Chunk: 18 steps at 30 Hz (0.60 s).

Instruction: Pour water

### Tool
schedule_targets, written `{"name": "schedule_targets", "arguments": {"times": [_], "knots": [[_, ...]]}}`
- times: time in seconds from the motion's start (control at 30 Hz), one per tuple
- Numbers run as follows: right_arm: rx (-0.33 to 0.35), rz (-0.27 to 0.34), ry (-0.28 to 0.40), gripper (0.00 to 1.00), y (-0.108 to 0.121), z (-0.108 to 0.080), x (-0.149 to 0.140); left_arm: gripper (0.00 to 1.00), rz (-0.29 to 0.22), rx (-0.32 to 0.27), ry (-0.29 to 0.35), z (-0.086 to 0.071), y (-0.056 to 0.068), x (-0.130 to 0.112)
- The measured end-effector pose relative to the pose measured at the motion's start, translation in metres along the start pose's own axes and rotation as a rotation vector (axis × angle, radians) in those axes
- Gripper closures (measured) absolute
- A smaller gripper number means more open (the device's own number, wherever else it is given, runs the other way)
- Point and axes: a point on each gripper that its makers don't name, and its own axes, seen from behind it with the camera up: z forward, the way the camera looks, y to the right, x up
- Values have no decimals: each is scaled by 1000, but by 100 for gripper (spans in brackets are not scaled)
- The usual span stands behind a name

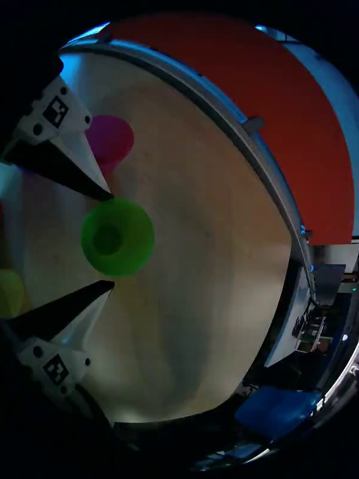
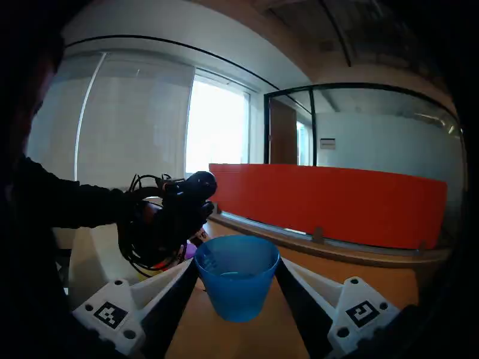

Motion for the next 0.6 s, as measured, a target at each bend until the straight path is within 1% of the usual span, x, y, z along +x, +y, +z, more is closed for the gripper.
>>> {"name": "schedule_targets", "arguments": {"times": [0.17, 0.23, 0.43, 0.5, 0.6], "knots": [[2, 0, 0, 9, -1, 1, -1, 2, 0, 14, 4, 1, -3, 1], [2, -1, -2, 9, -1, 1, -2, 2, -9, 13, 7, 0, -4, 2], [7, -2, -3, 9, -4, 2, -2, 11, -28, 4, 3, 0, -3, 0], [8, -3, -3, 9, -5, 3, -2, 14, -29, 5, 2, 1, -3, 0], [8, -4, -4, 9, -5, 3, -2, 14, -27, -2, 5, 0, -1, 0]]}}
